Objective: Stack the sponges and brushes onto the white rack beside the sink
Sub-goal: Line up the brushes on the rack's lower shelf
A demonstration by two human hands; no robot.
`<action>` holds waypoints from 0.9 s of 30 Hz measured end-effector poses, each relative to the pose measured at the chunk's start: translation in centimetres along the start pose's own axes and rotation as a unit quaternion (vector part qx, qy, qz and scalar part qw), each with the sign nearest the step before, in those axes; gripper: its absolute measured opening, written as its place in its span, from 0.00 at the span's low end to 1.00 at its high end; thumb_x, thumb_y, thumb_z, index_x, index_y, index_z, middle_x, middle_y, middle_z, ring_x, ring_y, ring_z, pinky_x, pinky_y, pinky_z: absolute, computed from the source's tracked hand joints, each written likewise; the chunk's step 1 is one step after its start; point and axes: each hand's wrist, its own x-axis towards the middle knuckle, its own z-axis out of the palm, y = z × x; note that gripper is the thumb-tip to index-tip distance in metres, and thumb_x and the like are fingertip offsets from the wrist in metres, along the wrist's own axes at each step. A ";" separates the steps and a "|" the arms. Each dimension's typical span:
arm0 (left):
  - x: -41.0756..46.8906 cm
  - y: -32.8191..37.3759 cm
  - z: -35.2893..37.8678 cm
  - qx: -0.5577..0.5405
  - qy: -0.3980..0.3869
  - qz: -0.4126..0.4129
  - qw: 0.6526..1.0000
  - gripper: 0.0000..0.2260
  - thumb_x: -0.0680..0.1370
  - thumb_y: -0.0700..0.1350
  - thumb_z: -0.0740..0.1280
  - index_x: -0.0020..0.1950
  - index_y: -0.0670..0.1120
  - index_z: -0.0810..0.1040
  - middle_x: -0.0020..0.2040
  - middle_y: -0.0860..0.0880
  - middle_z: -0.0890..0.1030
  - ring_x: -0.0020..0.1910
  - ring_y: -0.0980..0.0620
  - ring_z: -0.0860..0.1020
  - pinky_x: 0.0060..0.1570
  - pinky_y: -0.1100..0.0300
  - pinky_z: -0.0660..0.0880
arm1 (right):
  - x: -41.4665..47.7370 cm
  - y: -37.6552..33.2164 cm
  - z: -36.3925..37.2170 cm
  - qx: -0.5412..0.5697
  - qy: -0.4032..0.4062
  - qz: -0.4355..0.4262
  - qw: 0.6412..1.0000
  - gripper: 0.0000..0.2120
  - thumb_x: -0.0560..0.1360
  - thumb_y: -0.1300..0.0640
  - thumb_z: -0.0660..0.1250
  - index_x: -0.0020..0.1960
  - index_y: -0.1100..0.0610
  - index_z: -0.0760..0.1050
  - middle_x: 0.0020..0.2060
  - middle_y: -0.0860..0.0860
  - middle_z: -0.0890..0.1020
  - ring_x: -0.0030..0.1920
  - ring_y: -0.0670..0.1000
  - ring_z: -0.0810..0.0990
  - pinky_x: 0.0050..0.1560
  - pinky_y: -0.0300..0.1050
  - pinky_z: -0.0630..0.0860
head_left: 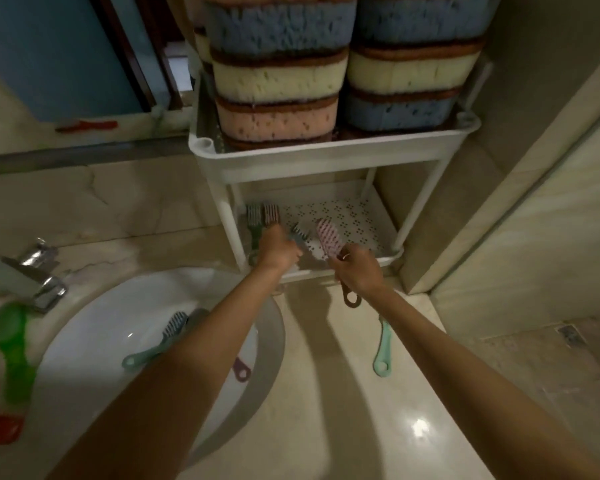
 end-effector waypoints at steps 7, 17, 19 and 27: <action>5.2 -1.5 2.1 0.012 0.038 -0.036 0.999 0.21 0.77 0.38 0.63 0.69 0.36 0.67 0.63 0.36 0.76 0.60 0.38 0.77 0.59 0.46 0.76 | 5.7 -0.5 -0.1 0.018 -0.017 0.038 0.999 0.14 0.78 0.54 0.62 0.46 0.64 0.79 0.37 0.56 0.77 0.40 0.52 0.75 0.31 0.42 0.66; 5.8 -1.9 2.4 0.382 0.044 0.126 0.914 0.14 0.78 0.41 0.62 0.63 0.37 0.72 0.61 0.37 0.76 0.60 0.41 0.75 0.57 0.53 0.72 | 9.3 0.4 1.1 0.095 -0.058 0.142 0.983 0.12 0.77 0.60 0.63 0.55 0.68 0.76 0.50 0.64 0.81 0.49 0.60 0.80 0.51 0.52 0.78; 6.0 -1.8 2.4 0.425 0.089 0.170 0.885 0.14 0.74 0.43 0.69 0.56 0.38 0.77 0.53 0.38 0.81 0.52 0.43 0.80 0.49 0.57 0.76 | 9.5 0.7 1.4 0.086 -0.051 0.136 0.986 0.13 0.77 0.59 0.63 0.56 0.68 0.77 0.53 0.64 0.81 0.54 0.62 0.79 0.58 0.53 0.76; 6.1 -1.6 3.1 0.505 0.043 0.178 0.843 0.16 0.81 0.43 0.55 0.67 0.39 0.67 0.64 0.39 0.73 0.62 0.40 0.73 0.61 0.48 0.68 | 9.7 1.5 2.1 0.053 -0.024 0.080 0.995 0.10 0.77 0.56 0.62 0.40 0.58 0.76 0.33 0.55 0.78 0.32 0.53 0.75 0.44 0.50 0.74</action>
